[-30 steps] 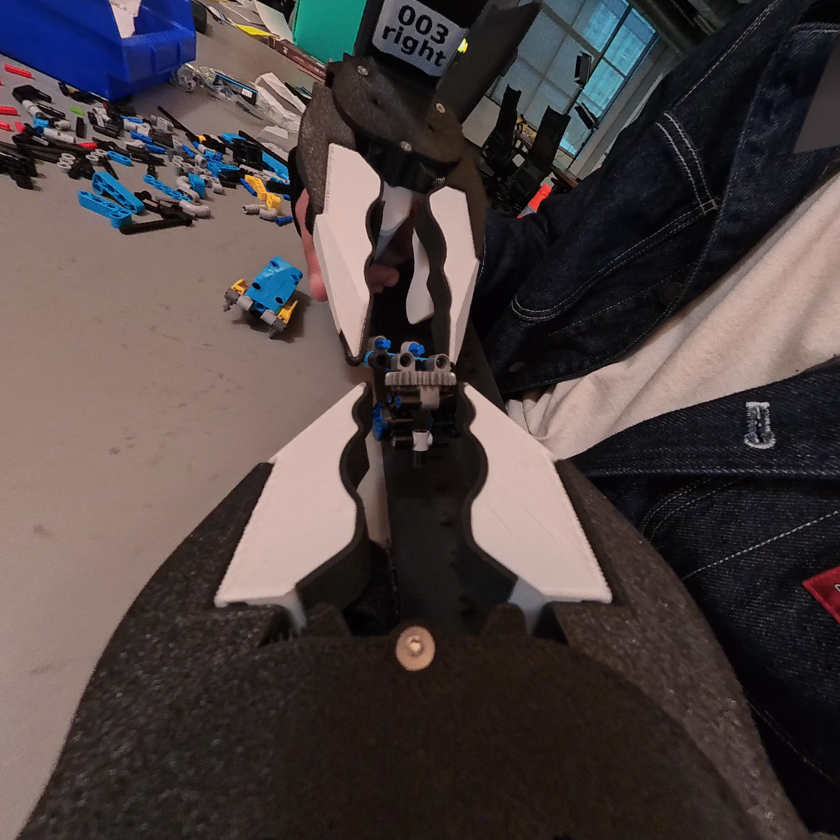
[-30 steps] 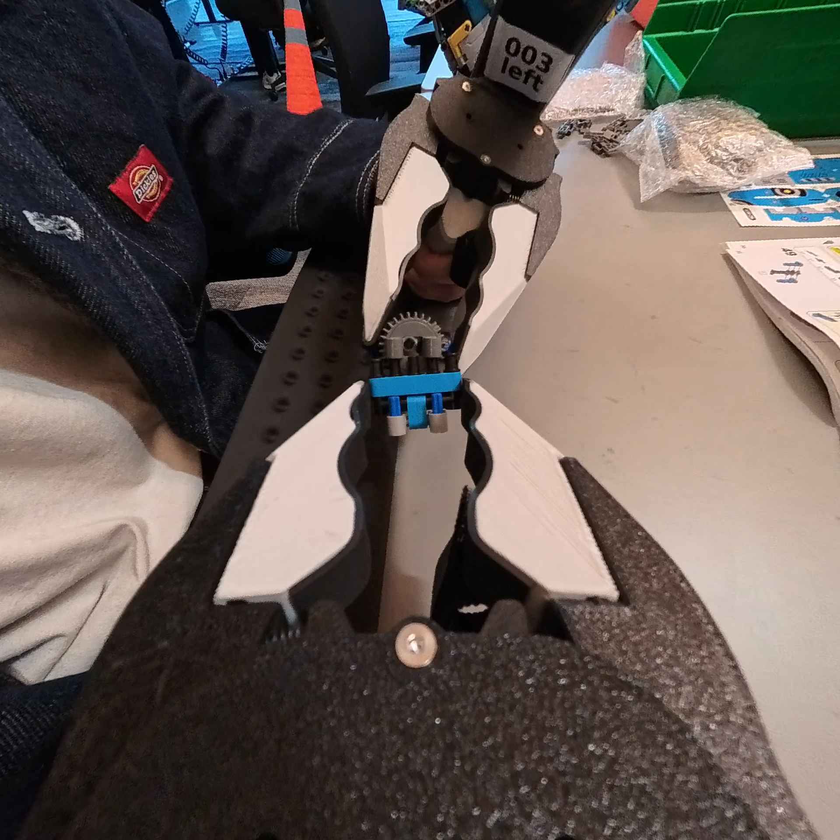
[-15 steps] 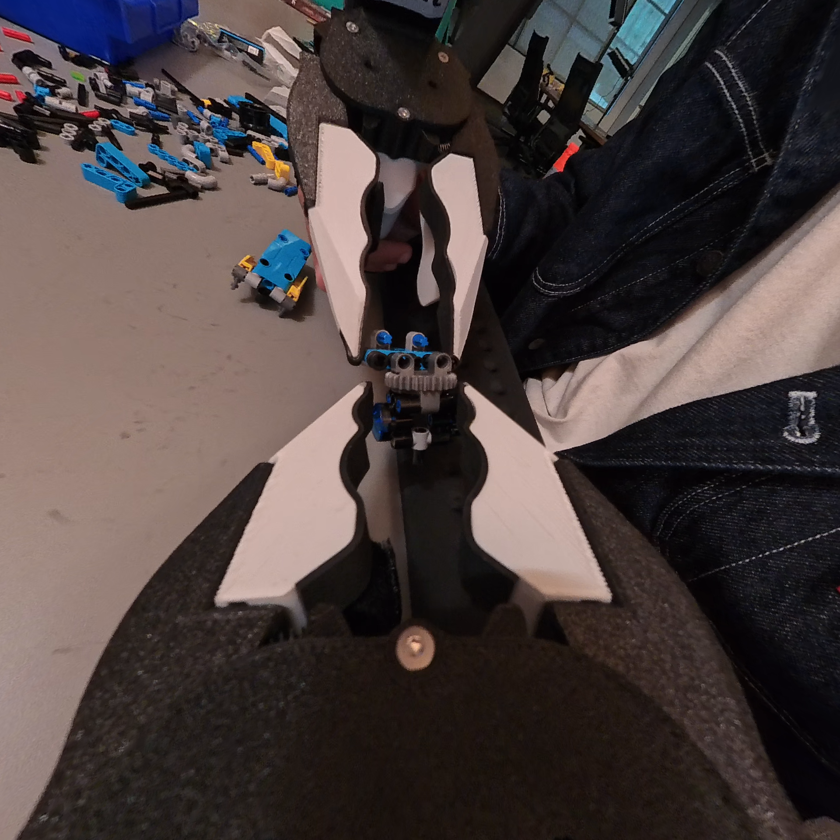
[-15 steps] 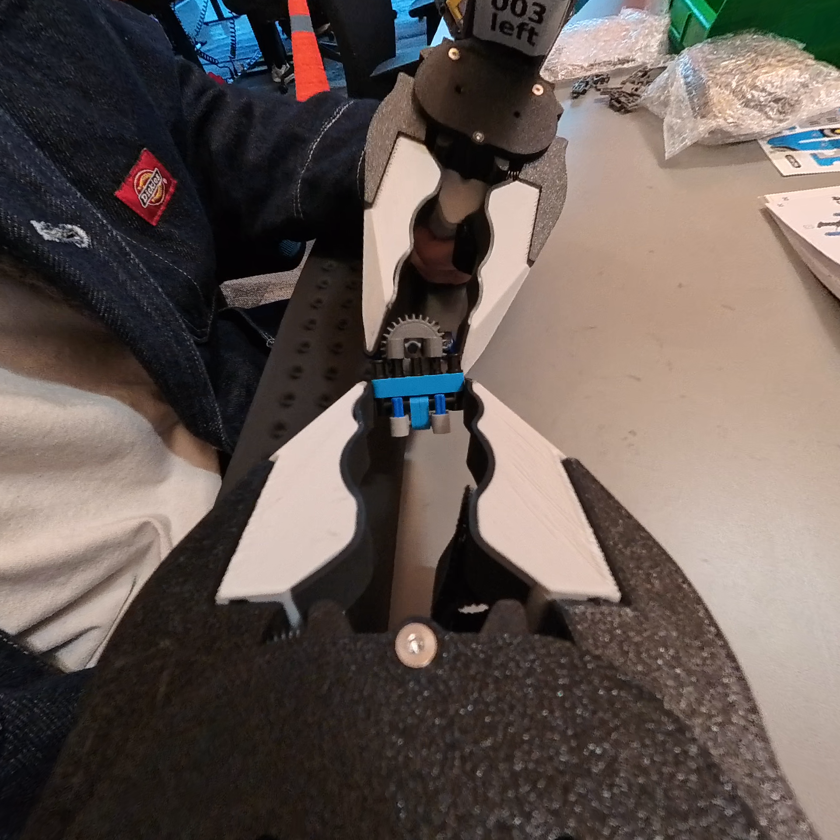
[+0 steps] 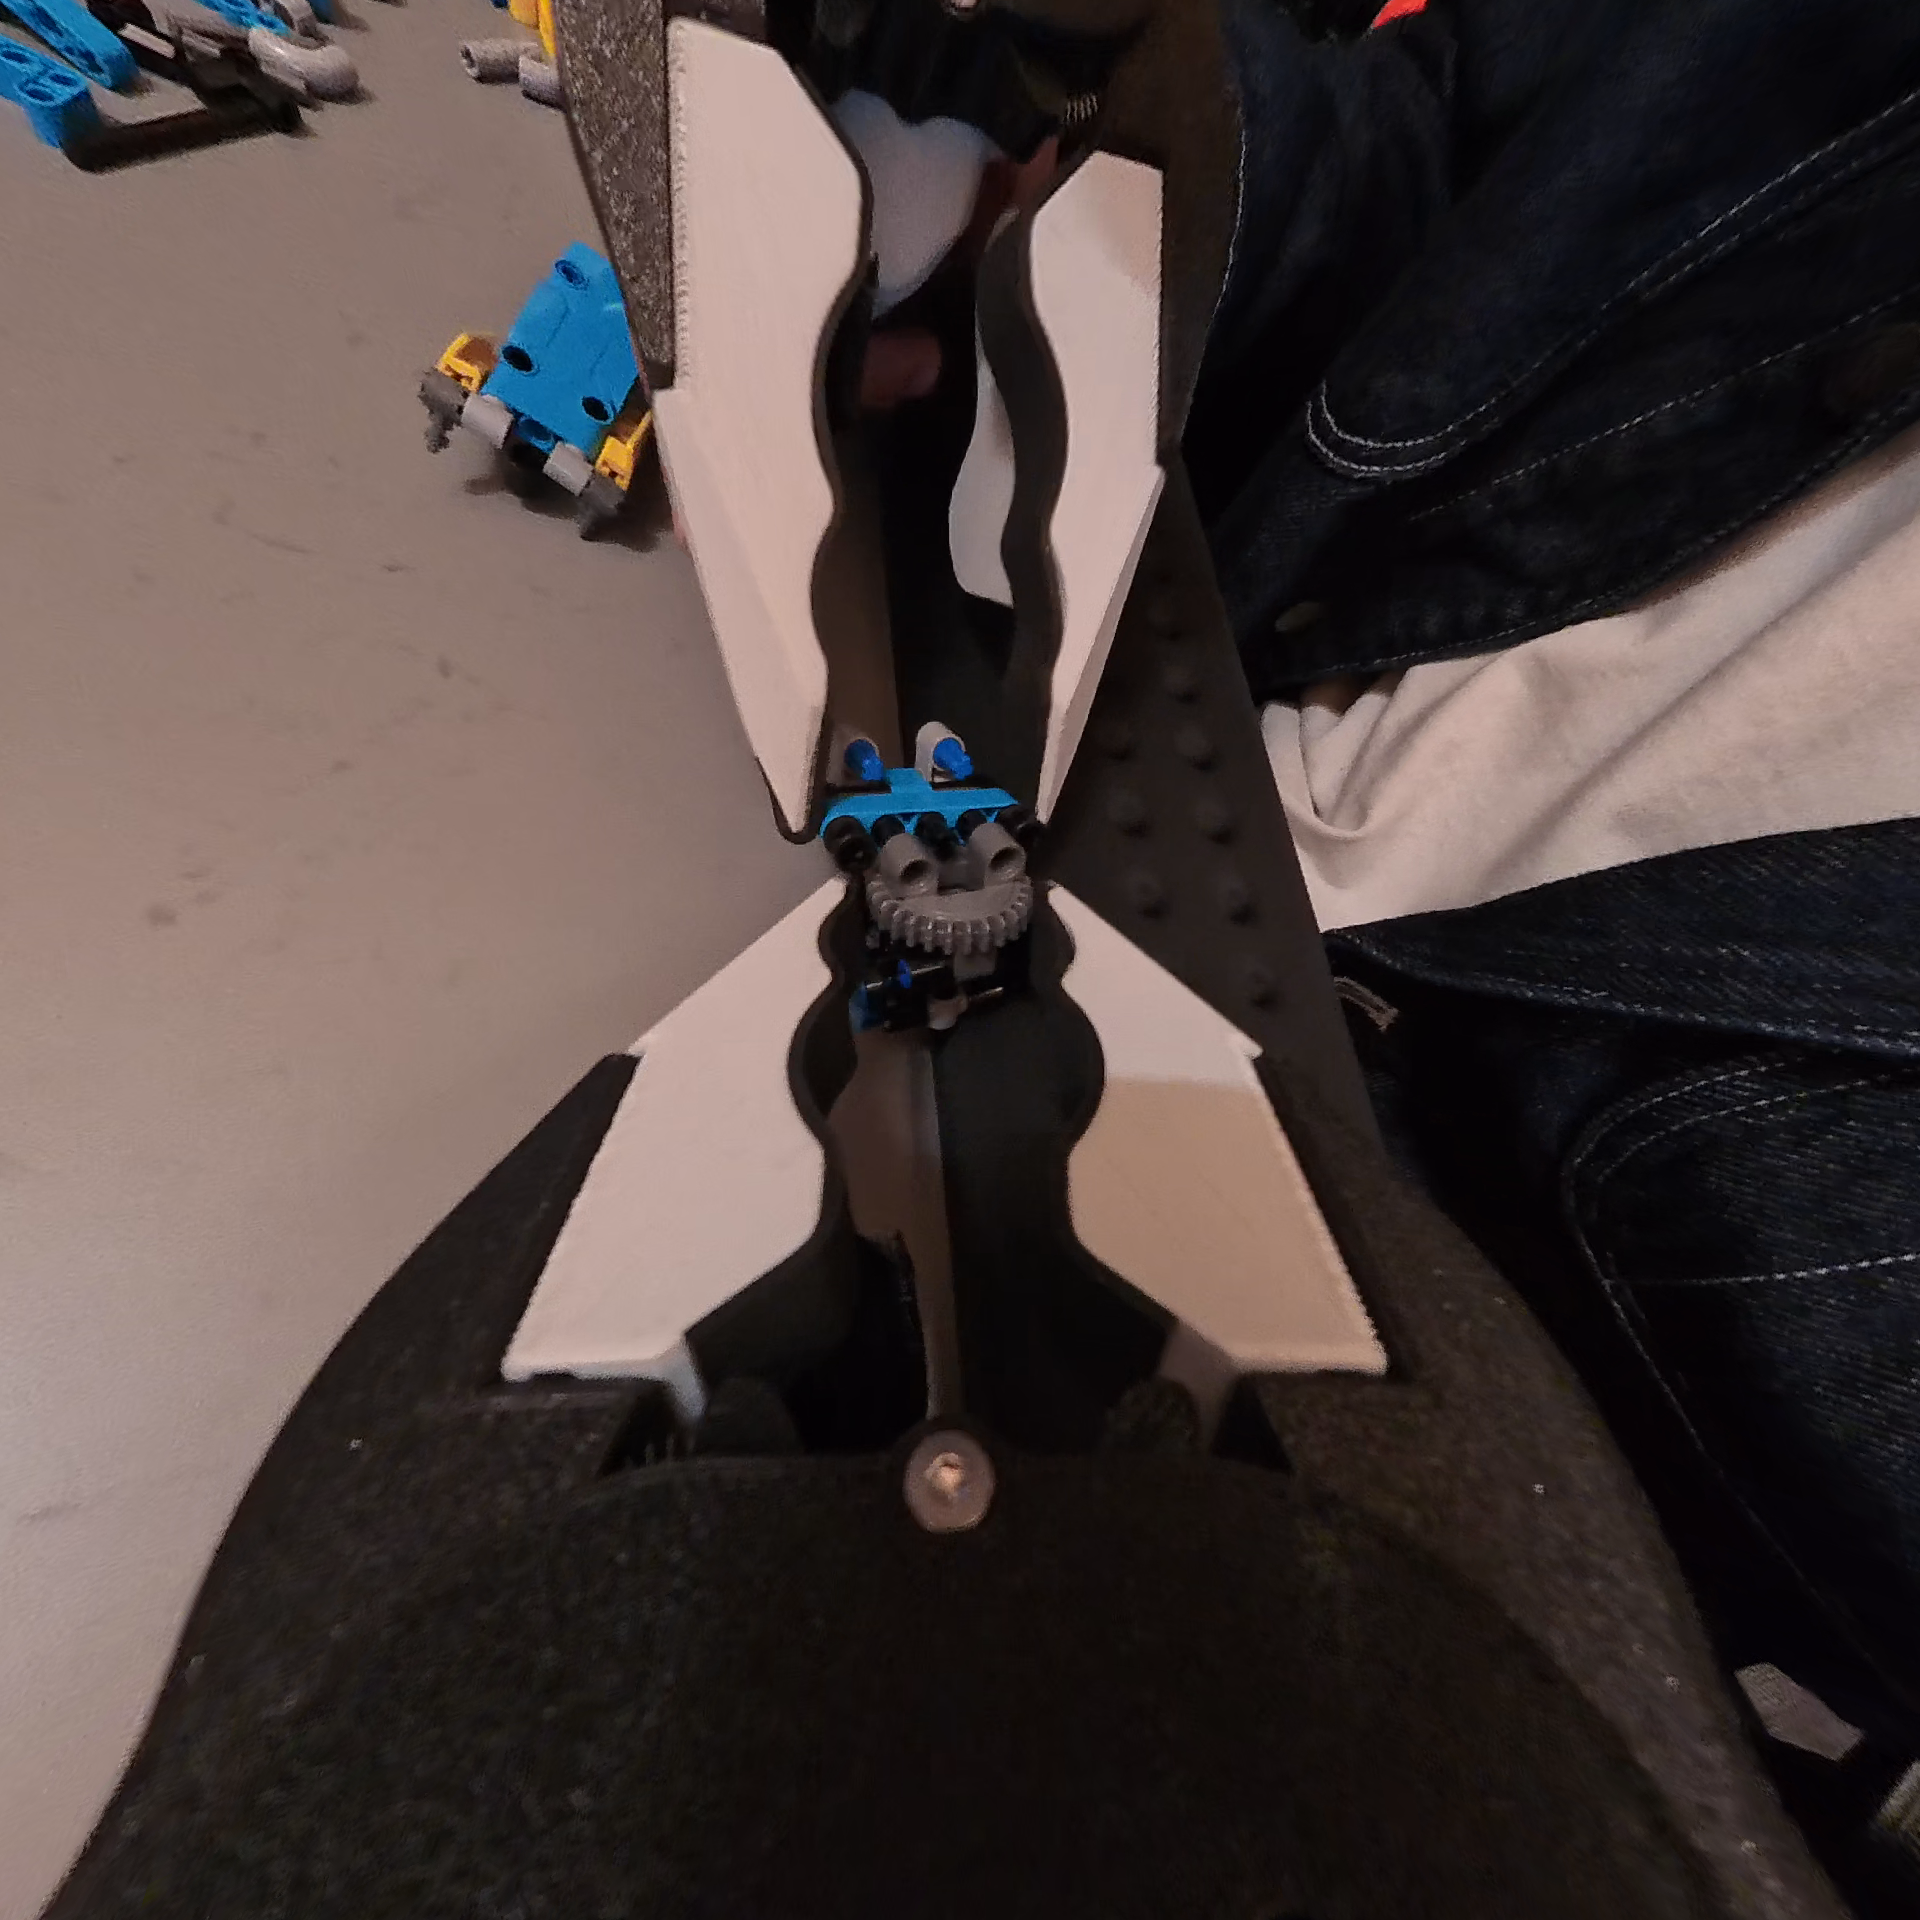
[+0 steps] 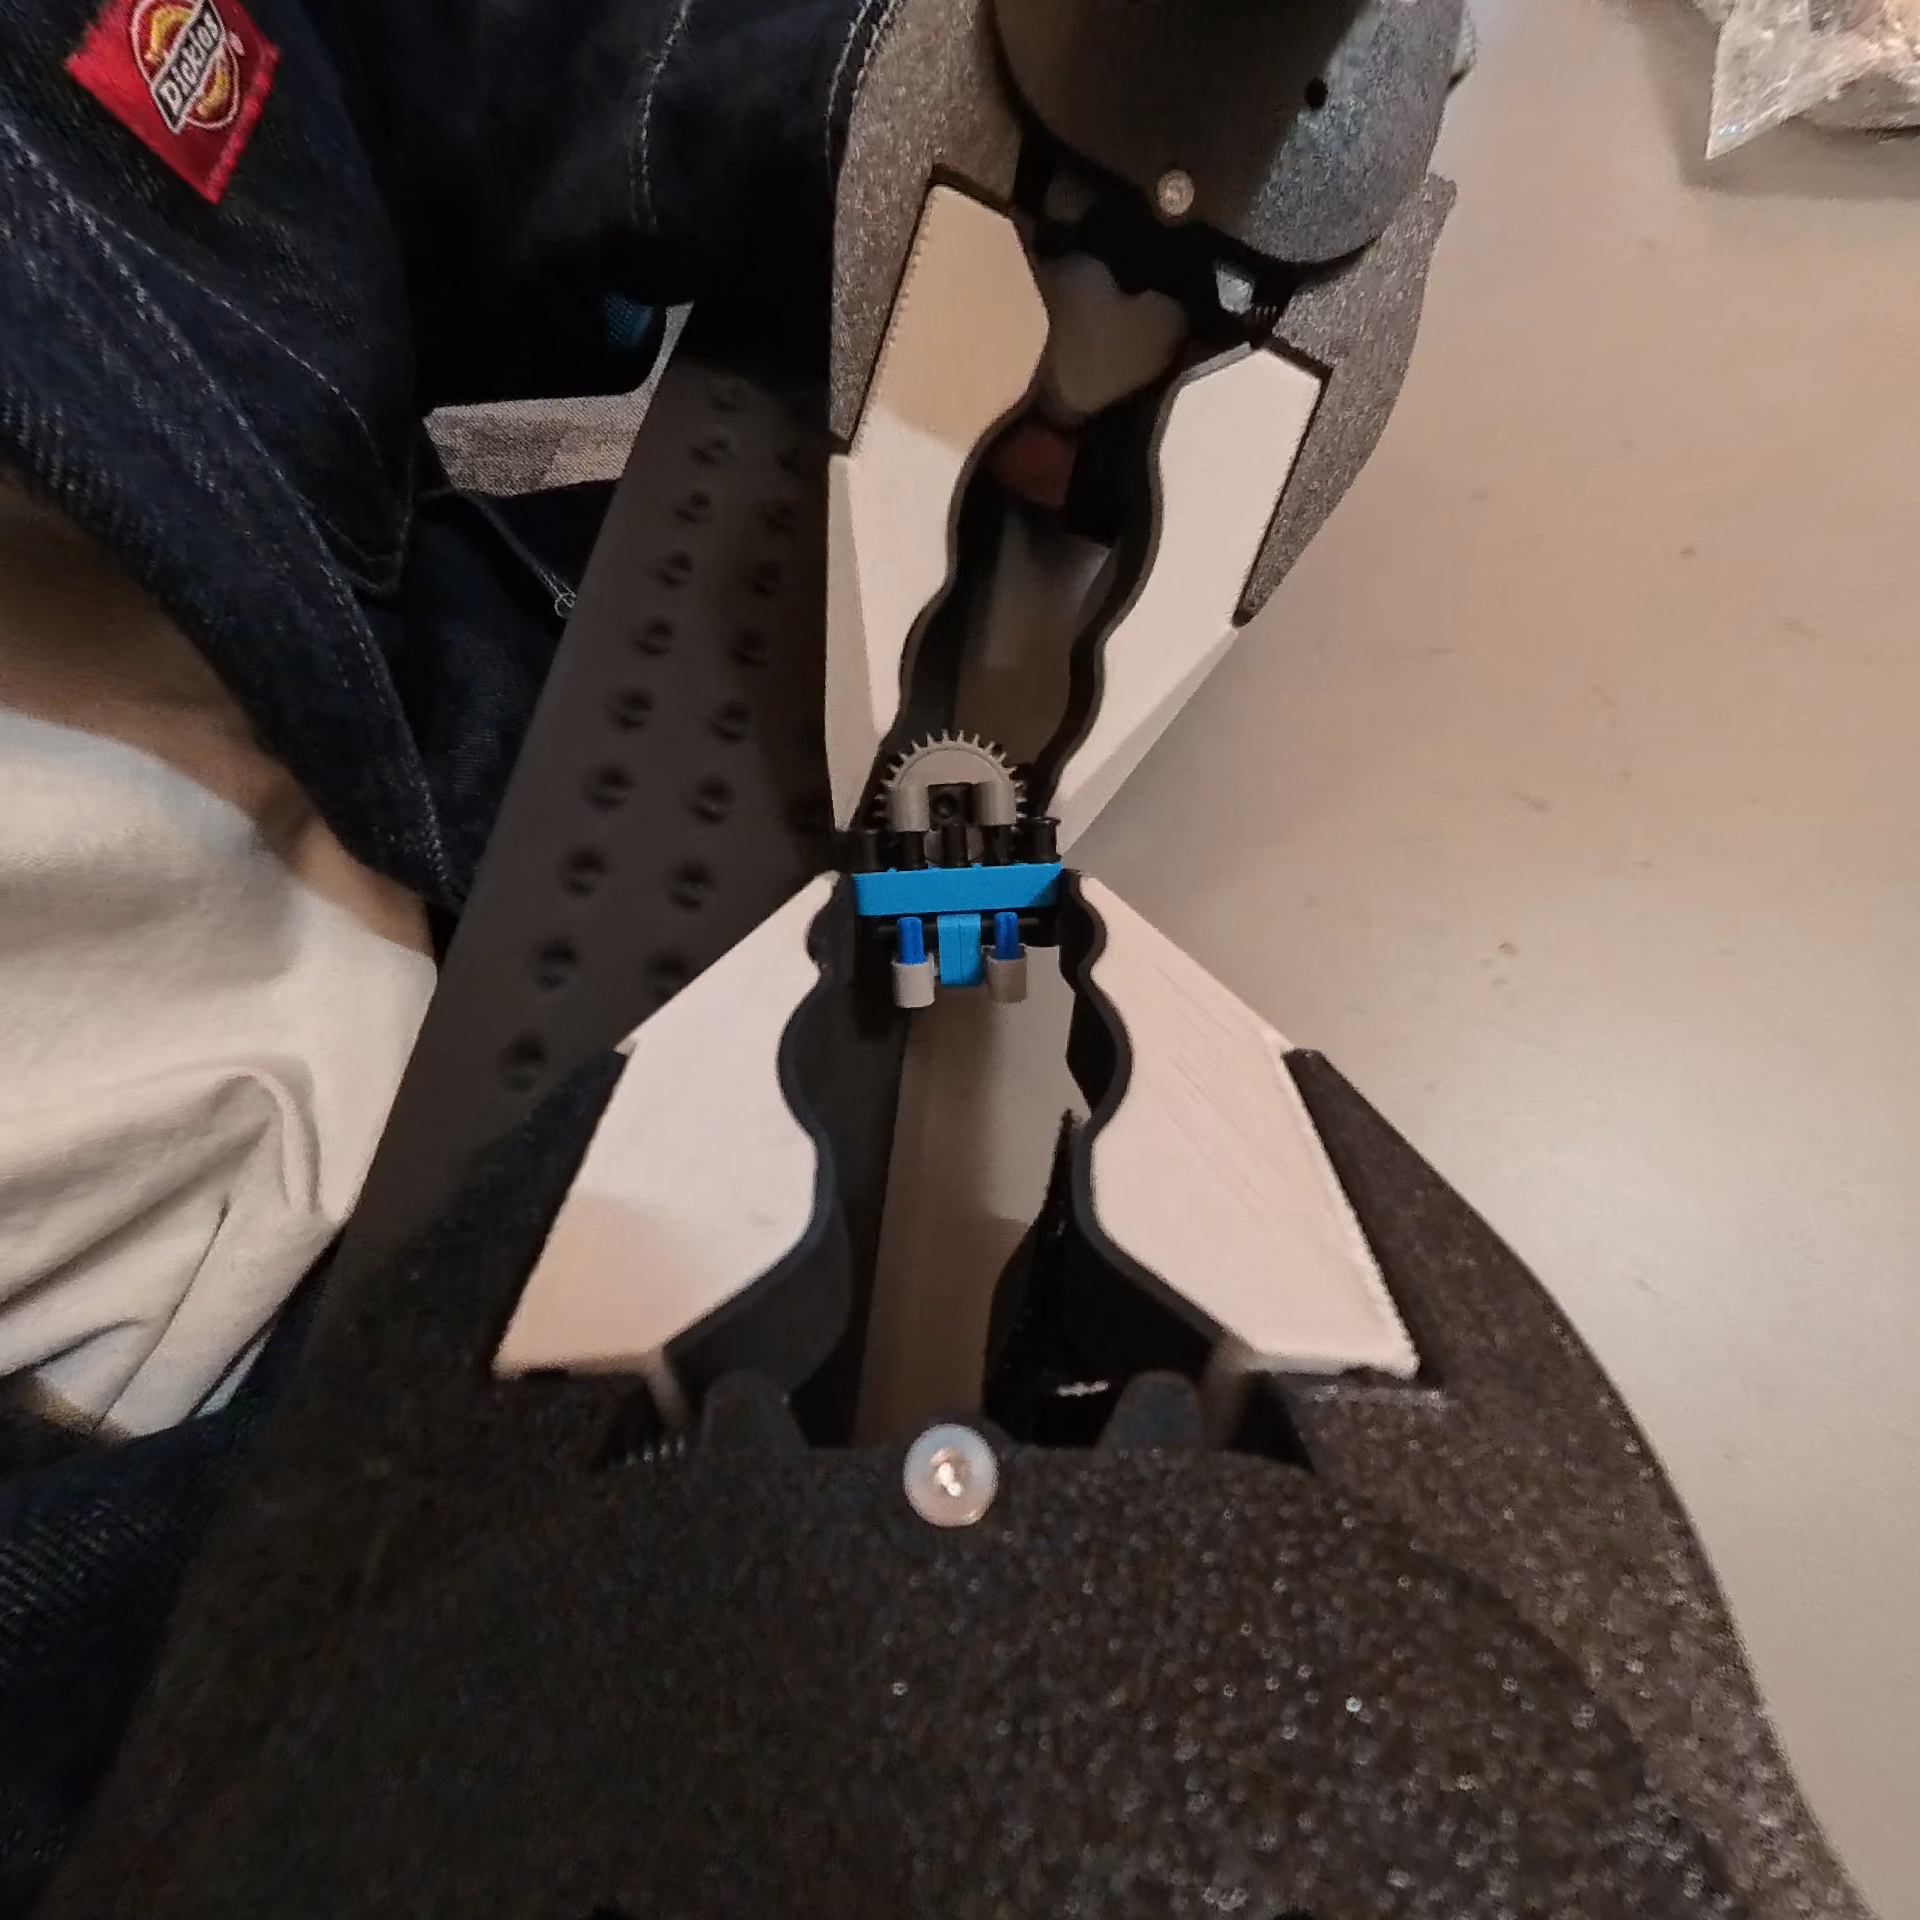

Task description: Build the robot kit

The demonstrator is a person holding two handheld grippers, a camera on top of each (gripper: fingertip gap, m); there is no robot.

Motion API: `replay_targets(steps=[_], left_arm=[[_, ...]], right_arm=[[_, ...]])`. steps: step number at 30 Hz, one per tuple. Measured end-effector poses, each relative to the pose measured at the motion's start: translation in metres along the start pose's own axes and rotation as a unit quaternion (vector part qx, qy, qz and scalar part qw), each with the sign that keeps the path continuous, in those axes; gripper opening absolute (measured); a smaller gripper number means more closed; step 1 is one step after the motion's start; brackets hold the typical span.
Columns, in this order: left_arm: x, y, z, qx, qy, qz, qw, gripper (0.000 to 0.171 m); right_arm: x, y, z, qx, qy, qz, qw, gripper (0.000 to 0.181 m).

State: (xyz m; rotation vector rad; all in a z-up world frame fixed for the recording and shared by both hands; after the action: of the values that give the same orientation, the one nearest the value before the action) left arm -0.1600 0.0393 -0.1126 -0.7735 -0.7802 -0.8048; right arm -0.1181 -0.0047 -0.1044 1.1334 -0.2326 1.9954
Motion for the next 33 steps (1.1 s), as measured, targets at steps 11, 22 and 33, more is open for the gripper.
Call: replay_targets(steps=[11, 22, 33], left_arm=[[-0.004, 0.01, 0.001, 0.02, 0.013, 0.022, 0.999, 0.029], [-0.004, 0.011, 0.002, 0.032, 0.017, 0.007, 0.999, 0.03], [-0.006, 0.016, 0.005, 0.043, 0.032, 0.006, 0.999, 0.03]], right_arm=[[0.003, -0.011, -0.007, 0.003, 0.029, -0.035, 0.999, 0.038], [-0.002, -0.015, -0.008, 0.002, 0.025, -0.02, 0.999, 0.04], [-0.007, -0.026, -0.011, -0.038, 0.05, -0.012, 0.998, 0.04]])
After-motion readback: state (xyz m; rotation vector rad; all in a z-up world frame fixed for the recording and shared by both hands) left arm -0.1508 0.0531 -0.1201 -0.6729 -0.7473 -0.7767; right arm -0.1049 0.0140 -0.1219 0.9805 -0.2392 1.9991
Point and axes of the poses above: each gripper's, where its closed fingertips meet, z back along the fingers, x out of its top, y = z × x across the jaws, the point moved 4 cm from there along z, back along the fingers, and after that the axes turned 8 degrees about -z, right-handed, at the moved point
